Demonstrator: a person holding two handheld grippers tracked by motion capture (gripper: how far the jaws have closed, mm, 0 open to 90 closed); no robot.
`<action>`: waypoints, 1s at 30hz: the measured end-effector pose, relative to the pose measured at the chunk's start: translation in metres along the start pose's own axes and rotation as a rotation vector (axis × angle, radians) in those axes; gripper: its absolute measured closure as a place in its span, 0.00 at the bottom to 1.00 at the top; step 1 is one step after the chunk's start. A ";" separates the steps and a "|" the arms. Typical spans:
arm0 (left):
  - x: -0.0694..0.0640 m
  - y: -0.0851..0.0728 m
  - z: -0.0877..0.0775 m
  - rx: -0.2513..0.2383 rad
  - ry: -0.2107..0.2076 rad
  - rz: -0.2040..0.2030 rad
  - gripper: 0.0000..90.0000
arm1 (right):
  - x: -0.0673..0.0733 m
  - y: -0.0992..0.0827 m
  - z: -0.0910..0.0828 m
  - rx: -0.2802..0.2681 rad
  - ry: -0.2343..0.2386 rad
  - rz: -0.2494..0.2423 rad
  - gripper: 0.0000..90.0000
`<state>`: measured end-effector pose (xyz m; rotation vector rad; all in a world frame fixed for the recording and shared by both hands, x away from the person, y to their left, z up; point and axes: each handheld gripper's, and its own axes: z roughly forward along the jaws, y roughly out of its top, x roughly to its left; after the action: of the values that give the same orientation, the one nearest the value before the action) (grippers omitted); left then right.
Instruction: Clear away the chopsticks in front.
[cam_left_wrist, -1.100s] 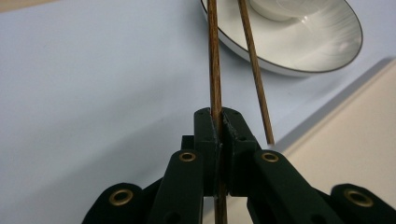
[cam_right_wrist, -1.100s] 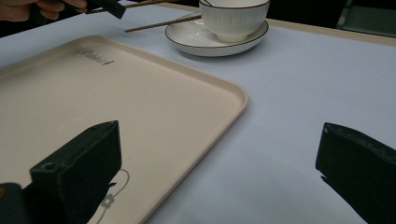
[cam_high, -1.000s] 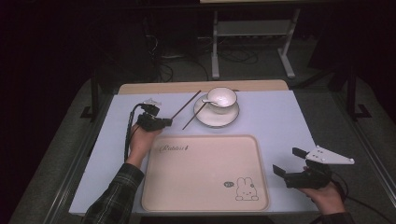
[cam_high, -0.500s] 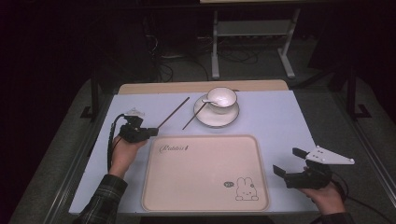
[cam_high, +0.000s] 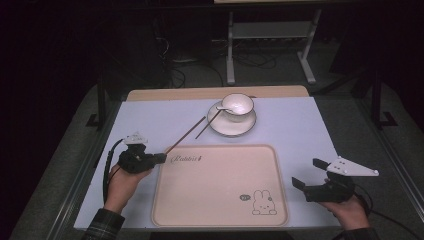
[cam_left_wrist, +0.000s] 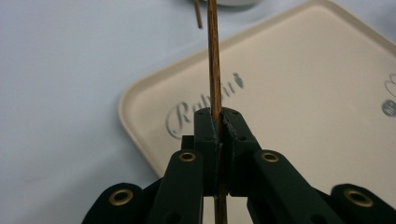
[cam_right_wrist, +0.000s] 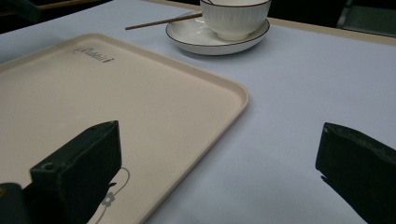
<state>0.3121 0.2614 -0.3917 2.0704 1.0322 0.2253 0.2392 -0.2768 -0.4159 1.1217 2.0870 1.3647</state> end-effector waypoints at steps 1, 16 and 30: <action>0.000 0.000 0.000 0.000 0.000 0.000 0.94 | 0.000 0.000 0.000 0.000 0.000 0.000 0.00; -0.027 -0.029 0.013 0.107 -0.065 0.023 0.94 | 0.001 0.000 0.000 0.000 0.003 -0.003 0.00; -0.031 -0.037 0.031 0.196 -0.040 0.048 0.91 | 0.001 0.001 0.000 -0.001 0.005 -0.003 0.00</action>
<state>0.2842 0.2339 -0.4337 2.2678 1.0153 0.1097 0.2389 -0.2757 -0.4153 1.1160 2.0899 1.3687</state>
